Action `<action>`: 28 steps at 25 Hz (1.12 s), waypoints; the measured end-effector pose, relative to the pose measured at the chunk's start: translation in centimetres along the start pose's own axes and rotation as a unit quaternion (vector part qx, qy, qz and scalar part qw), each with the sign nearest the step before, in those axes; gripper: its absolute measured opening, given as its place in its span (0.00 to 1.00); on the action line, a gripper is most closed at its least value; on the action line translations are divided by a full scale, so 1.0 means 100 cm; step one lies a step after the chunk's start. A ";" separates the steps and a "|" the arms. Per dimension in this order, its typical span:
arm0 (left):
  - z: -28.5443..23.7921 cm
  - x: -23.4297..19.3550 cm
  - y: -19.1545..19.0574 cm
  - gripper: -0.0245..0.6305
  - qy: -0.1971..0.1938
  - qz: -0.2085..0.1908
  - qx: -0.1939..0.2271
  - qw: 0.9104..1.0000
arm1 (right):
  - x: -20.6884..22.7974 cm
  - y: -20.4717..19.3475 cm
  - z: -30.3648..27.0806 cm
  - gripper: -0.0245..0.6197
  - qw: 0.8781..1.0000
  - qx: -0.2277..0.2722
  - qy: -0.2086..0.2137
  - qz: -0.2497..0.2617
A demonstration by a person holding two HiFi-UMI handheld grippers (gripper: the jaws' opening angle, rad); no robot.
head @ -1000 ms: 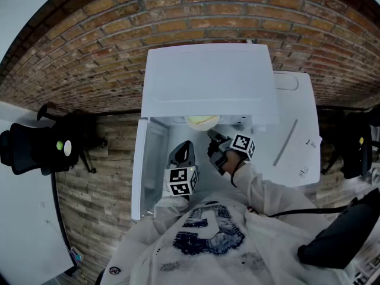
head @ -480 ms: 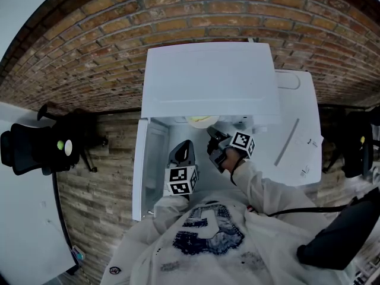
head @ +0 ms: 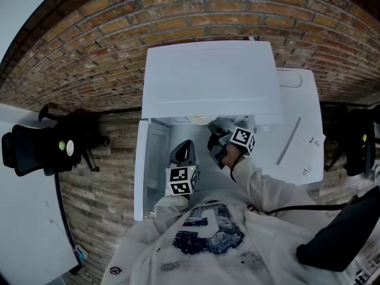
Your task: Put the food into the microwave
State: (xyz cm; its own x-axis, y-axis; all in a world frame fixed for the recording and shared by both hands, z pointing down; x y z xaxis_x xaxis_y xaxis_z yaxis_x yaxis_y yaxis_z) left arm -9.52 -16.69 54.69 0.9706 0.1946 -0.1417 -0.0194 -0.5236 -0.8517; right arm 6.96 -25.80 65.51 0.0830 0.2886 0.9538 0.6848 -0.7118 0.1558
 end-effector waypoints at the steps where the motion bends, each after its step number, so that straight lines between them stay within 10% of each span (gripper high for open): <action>1: 0.000 -0.001 0.000 0.05 0.000 0.000 -0.001 1.000 | 0.000 0.000 -0.001 0.07 1.000 0.001 0.001 0.000; 28: 0.006 -0.003 -0.001 0.05 0.000 -0.001 -0.002 1.000 | -0.005 0.001 -0.010 0.07 1.000 0.016 0.011 0.003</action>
State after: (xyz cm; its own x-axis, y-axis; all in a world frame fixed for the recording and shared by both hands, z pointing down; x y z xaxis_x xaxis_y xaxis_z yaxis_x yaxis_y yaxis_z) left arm -9.99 -16.15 54.52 0.9706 0.1954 -0.1409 -0.0174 -0.5264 -0.8501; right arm 6.30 -26.66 65.32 0.0710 0.2701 0.9602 0.7079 -0.6919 0.1423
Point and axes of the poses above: the fingertips, and each gripper's own axes: z backward along the fingers, x to its right, y out of its top, the point moved 9 cm from there along z, backward along the fingers
